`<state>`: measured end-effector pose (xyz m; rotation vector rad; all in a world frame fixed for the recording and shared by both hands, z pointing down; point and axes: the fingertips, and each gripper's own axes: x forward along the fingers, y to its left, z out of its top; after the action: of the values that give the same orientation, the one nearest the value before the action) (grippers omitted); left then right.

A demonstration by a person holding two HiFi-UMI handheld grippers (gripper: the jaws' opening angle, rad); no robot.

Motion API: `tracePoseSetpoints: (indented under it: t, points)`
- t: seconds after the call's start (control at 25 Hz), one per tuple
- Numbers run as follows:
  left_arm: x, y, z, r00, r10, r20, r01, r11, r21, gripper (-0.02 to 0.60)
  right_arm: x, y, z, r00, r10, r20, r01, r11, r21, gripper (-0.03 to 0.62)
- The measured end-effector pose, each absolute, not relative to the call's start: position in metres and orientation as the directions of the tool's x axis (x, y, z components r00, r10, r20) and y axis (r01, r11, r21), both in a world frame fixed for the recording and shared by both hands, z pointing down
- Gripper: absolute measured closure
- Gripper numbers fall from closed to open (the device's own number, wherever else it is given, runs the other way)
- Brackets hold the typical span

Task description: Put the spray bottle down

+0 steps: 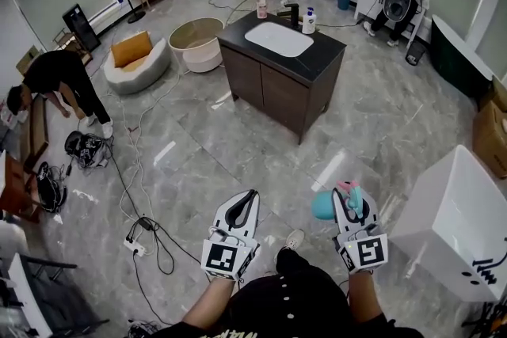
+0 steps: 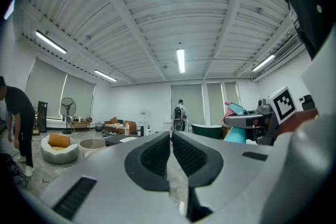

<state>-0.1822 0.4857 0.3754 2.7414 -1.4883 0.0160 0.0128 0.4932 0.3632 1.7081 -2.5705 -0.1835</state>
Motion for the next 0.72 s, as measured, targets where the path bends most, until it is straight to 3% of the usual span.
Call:
tracePoseSetpoints:
  t: [0.36,0.52,0.72]
  points:
    - [-0.163,0.393,0.364,0.519,-0.853,0.062,-0.854,-0.52,-0.004,0.558,0.031,0.396,0.352,-0.417,-0.908,-0.047,-0.903,0.409,0.131,0.491]
    - [-0.148,0.358,0.354,0.526,-0.85,-0.016,-0.85,-0.526,-0.018,0.558,0.042,0.36,0.347,-0.425,-0.903,-0.059,-0.9,0.414,0.138,0.491]
    - [-0.134,0.329,0.354,0.516,-0.856,-0.019,-0.856,-0.516,-0.019,0.558,0.056,0.326,0.348,-0.428,-0.902,-0.066,-0.898,0.416,0.141,0.491]
